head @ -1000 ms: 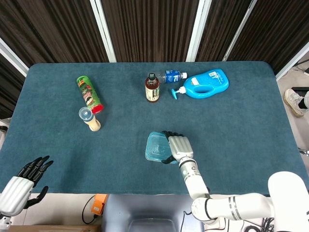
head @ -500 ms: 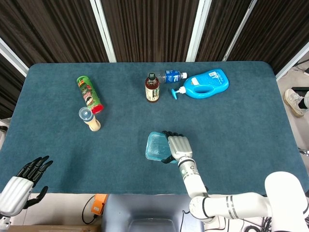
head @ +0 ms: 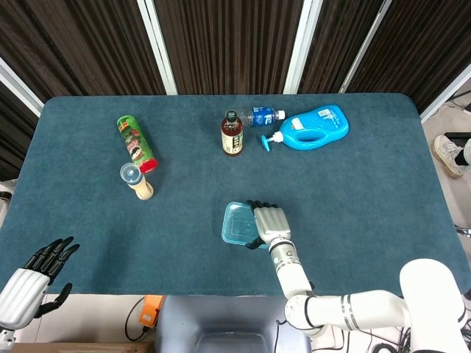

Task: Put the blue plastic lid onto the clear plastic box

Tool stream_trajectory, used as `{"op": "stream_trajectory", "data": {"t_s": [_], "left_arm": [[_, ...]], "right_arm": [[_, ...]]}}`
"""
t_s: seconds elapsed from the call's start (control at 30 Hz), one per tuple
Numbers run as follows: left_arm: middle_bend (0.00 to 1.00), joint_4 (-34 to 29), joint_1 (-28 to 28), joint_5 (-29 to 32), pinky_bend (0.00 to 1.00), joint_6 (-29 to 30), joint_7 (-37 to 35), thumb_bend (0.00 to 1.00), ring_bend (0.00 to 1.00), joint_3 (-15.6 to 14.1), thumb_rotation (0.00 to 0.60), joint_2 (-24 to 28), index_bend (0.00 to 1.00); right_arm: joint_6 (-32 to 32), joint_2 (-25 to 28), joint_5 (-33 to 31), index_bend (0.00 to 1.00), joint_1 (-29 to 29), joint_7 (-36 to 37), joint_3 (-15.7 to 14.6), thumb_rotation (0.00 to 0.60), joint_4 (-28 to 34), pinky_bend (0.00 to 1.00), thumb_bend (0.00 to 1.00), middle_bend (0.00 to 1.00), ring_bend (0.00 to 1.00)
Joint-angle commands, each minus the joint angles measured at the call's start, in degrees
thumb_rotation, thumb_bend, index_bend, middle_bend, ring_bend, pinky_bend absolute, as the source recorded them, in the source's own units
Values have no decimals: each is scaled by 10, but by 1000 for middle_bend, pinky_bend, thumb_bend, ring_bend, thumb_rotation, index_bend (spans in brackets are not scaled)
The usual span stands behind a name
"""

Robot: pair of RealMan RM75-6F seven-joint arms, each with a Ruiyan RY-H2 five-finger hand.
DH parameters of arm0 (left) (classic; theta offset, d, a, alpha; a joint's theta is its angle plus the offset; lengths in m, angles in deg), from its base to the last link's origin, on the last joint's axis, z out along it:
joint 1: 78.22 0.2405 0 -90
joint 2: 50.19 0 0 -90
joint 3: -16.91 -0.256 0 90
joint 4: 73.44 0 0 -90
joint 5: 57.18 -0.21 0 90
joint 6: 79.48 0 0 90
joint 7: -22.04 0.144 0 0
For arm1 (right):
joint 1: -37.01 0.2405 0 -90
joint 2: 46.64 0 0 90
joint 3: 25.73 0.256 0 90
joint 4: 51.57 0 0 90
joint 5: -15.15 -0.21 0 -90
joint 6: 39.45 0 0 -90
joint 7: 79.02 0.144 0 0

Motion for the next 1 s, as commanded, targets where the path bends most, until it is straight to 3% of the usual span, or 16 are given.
{"op": "stream_trajectory", "data": {"t_s": [0.03,0.27,0.8,1.0], "left_arm": [[0,0,0,0,161,1,-1,434,0,0,600,1,0],[0,1,2,-1,161,6,-7,434,0,0,600,2,0],[0,0,2,-1,161,4,-7,434,0,0,600,2,0],[0,0,1,0,161,3,-6,434,0,0,600,2,0]], "right_arm": [[-2,-4,-1,646,5,-7,-3,600,-4,434,345,477,329],[-9,-6,-1,580,9,-19,-10,600,-5,393,345,441,290],[-18,10,1,233,14,-48,-20,600,7,277,345,211,133],[-16,21,-6,167,14,-53,-19,600,18,242,345,169,100]]}}
